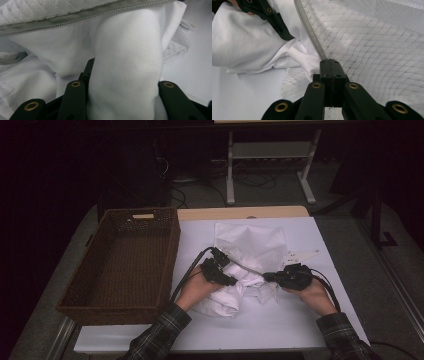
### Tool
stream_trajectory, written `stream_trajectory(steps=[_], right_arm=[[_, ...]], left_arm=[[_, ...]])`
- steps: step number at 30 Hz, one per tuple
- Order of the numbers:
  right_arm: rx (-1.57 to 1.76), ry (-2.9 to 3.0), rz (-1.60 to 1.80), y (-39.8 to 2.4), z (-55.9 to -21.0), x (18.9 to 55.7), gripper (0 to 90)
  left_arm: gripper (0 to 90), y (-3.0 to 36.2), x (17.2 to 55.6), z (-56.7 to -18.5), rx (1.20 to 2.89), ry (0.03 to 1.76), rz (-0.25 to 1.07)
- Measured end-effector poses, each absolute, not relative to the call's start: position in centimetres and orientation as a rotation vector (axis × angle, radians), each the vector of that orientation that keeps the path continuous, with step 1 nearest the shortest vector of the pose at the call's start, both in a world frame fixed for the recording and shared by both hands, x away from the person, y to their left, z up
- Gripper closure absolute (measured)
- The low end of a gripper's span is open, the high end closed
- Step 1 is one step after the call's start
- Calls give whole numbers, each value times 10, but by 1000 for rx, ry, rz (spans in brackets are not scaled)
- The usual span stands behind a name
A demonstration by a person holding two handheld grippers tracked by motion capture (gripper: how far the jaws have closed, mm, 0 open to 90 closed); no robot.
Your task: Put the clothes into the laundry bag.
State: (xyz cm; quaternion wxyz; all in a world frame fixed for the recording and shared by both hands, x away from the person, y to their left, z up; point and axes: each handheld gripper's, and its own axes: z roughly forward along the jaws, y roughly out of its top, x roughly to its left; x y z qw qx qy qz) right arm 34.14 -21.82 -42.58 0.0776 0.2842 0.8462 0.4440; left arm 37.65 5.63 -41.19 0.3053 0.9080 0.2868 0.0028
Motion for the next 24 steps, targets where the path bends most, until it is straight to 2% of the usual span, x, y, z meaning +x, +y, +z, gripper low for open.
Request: stream_trajectory(steps=[5,6,10,14,16,17,20,21,22,24], right_arm=[[847,2512,1335,-222,-421,339,896],[843,2513,1330,-226,-422,339,798],[836,2529,1272,-229,-426,339,695],[827,2546,1231,-226,-432,341,652],[819,2549,1192,-221,-435,343,661],[821,2543,1174,-219,-436,343,707],[826,2539,1169,-218,-438,344,733],[826,2540,1173,-218,-439,345,847],[827,2541,1176,-218,-439,345,880],[823,2539,1183,-219,-437,344,886]], left_arm=[[607,60,378,-409,2394,762,-10],[607,60,378,-409,2393,763,-11],[606,60,378,-409,2395,761,-8],[607,60,378,-409,2393,762,-12],[607,60,378,-409,2393,762,-13],[606,60,378,-409,2394,762,-13],[607,60,378,-409,2393,763,-13],[606,60,378,-409,2391,765,-12],[607,60,378,-409,2391,766,-12],[607,60,379,-409,2387,770,-15]])
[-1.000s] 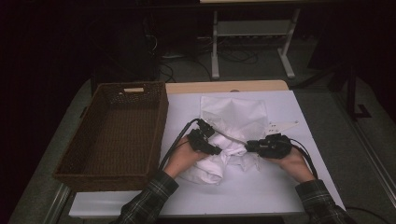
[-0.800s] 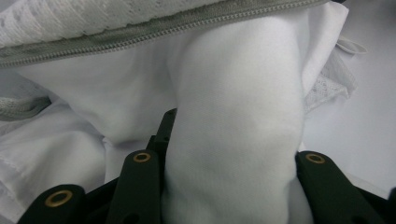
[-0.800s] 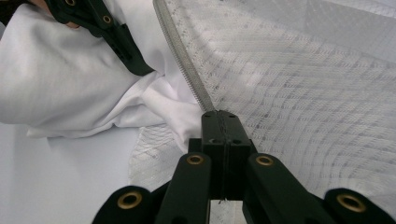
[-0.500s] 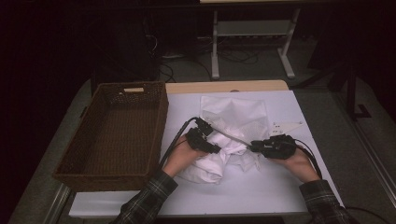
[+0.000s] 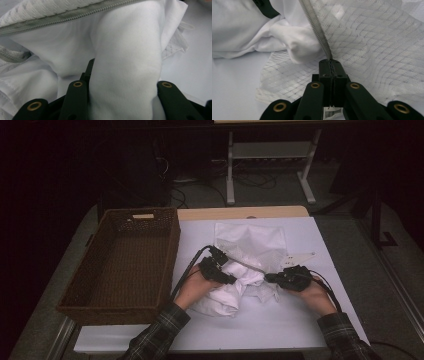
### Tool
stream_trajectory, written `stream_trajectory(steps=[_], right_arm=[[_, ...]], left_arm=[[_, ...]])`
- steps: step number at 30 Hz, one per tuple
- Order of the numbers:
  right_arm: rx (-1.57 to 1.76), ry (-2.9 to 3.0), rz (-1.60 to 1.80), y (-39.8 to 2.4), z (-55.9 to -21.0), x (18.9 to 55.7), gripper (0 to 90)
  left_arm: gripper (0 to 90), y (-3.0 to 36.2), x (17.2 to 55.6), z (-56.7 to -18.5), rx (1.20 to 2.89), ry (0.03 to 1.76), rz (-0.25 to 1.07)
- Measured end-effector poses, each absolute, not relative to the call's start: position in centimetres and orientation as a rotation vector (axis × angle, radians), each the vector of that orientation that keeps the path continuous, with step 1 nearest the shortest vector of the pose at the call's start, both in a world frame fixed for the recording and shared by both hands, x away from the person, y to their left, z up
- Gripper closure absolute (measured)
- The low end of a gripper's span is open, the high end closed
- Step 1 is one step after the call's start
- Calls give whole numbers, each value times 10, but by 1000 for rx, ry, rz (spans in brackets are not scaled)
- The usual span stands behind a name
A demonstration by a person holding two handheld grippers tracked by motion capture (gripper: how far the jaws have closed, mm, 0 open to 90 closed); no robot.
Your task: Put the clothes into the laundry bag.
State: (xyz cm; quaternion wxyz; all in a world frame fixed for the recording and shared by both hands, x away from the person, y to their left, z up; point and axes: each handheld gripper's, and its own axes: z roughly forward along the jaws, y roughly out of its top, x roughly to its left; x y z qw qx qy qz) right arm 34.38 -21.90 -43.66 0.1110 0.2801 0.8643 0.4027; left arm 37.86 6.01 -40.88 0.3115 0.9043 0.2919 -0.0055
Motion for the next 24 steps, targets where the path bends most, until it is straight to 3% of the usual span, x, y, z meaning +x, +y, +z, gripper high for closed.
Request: stream_trajectory(steps=[15,24], right_arm=[[781,2500,1351,-217,-414,323,895],[748,2508,1392,-212,-410,312,895]], left_arm=[[613,57,380,-398,2361,804,9],[588,38,396,-403,2294,915,0]])
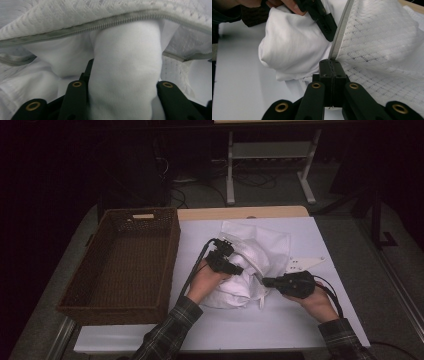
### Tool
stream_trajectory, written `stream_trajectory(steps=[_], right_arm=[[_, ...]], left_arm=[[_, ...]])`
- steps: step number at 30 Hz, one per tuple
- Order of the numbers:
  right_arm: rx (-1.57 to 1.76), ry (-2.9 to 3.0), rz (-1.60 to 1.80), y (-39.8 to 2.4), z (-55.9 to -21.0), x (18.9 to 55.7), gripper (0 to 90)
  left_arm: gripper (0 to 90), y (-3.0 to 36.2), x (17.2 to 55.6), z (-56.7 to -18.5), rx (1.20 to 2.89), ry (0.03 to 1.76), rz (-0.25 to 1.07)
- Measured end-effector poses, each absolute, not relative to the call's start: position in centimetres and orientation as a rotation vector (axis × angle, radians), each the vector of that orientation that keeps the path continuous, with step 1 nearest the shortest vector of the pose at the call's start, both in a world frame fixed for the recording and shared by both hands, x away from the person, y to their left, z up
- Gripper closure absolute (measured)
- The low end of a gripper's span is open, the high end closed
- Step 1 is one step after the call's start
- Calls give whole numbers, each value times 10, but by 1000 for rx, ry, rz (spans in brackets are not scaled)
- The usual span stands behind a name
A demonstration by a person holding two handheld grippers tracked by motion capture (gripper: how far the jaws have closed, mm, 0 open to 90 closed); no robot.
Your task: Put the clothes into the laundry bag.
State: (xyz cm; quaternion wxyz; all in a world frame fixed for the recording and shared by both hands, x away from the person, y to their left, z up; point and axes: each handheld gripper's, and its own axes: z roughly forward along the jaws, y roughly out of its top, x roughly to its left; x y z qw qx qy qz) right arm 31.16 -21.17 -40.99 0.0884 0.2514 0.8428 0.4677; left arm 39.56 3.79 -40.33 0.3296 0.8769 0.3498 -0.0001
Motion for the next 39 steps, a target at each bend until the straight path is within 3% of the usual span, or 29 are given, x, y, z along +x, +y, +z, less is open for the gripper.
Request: stream_trajectory(steps=[3,4,10,18,24,29,34,39], right_arm=[[753,2514,1379,-212,-411,312,895],[760,2511,1375,-215,-413,314,895],[777,2494,1379,-218,-411,314,894],[788,2476,1385,-223,-408,314,895],[789,2473,1386,-222,-408,314,894],[790,2474,1385,-222,-408,314,895],[791,2475,1384,-222,-408,315,895],[787,2477,1383,-221,-408,314,895]], left_arm=[[574,37,396,-407,2290,896,-25],[473,38,395,-406,2289,886,-20],[303,43,387,-393,2276,847,20],[212,58,366,-381,2299,790,54],[121,59,365,-408,2358,798,-37],[117,53,367,-421,2398,780,-55],[213,49,367,-424,2418,757,-42],[430,47,364,-422,2436,751,-1]])
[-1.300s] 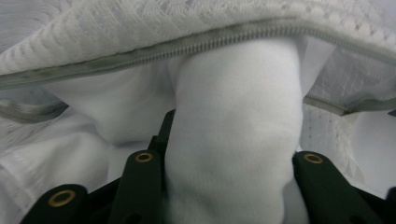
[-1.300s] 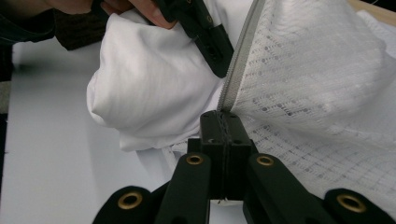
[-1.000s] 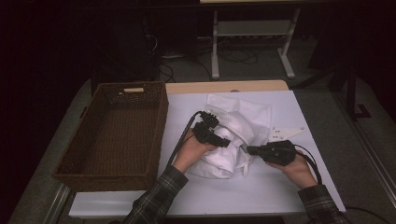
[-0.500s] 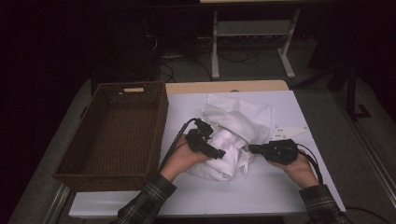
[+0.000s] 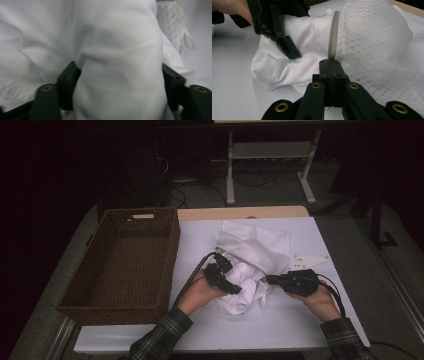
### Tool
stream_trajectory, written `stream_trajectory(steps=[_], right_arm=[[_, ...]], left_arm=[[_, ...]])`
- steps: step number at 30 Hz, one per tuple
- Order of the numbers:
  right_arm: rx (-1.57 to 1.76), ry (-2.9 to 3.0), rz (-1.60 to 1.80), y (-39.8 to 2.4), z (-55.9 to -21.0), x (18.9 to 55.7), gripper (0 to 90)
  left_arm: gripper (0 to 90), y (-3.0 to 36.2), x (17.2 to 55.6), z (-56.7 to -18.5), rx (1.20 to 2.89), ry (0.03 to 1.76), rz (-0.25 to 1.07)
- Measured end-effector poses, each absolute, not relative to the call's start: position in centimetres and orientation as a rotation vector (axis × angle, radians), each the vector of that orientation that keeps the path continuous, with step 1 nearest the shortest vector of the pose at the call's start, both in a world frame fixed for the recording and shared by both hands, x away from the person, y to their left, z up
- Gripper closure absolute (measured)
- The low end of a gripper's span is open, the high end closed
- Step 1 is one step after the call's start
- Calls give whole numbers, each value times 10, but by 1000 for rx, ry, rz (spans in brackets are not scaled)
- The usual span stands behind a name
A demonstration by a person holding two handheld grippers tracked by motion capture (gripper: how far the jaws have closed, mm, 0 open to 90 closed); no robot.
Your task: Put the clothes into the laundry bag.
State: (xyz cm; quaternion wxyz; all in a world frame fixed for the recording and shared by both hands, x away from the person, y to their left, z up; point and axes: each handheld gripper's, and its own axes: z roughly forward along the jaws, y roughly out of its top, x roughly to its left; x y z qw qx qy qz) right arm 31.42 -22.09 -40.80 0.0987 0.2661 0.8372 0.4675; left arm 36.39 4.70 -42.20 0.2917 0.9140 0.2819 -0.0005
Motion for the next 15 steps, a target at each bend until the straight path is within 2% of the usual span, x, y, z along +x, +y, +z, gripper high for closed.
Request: stream_trajectory(steps=[1,2,3,4,6,15], right_arm=[[786,2475,1383,-220,-408,314,895],[786,2475,1383,-220,-408,314,895],[781,2476,1383,-220,-408,314,895],[778,2478,1381,-219,-408,314,895],[777,2476,1382,-219,-408,314,895],[775,2429,1386,-225,-400,313,894]], left_arm=[[430,46,362,-421,2436,740,10],[501,46,362,-421,2436,740,10],[501,46,361,-419,2432,732,17],[551,46,361,-419,2426,729,19],[580,47,361,-418,2411,724,9],[609,45,362,-406,2392,725,-37]])
